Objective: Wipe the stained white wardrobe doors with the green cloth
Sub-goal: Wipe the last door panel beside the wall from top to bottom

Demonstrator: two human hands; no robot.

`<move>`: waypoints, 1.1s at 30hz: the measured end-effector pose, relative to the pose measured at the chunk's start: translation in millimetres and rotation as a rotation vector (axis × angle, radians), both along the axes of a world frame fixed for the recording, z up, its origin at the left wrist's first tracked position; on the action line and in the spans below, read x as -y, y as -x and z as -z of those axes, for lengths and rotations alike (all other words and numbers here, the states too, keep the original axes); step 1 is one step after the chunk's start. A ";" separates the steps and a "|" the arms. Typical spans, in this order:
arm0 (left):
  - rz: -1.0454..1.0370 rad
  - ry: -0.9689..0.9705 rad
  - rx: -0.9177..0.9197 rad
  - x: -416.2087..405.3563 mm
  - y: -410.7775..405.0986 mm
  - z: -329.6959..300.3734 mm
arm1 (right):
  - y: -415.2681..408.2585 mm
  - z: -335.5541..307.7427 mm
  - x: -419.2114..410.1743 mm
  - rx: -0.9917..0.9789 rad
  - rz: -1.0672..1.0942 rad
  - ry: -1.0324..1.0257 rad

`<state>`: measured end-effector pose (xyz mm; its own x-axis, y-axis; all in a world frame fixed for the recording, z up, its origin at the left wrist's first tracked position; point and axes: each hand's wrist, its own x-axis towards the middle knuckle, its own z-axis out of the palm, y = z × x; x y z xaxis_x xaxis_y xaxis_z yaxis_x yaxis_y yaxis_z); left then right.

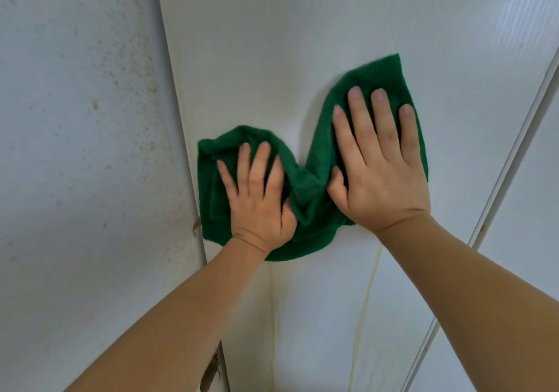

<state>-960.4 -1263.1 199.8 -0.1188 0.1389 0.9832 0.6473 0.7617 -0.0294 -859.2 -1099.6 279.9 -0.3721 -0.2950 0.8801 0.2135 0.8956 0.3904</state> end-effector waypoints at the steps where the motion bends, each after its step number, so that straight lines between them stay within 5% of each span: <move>1: -0.001 0.065 -0.041 3.1 1.3 -0.1 | 0.2 11.0 -0.6 -0.012 0.004 0.014; 11: -0.019 0.092 -0.089 7.1 4.4 2.8 | 1.8 141.7 -5.4 -0.053 0.091 0.096; 22: -0.038 0.053 -0.099 4.2 5.2 6.0 | -19.5 72.8 -47.6 0.161 -0.033 -0.359; 30: -0.046 0.042 -0.076 2.4 4.9 5.9 | 2.6 104.1 -5.2 -0.195 0.104 0.344; 33: -0.065 -0.034 -0.018 2.2 3.6 10.3 | 1.4 106.0 -4.1 -0.178 0.071 0.354</move>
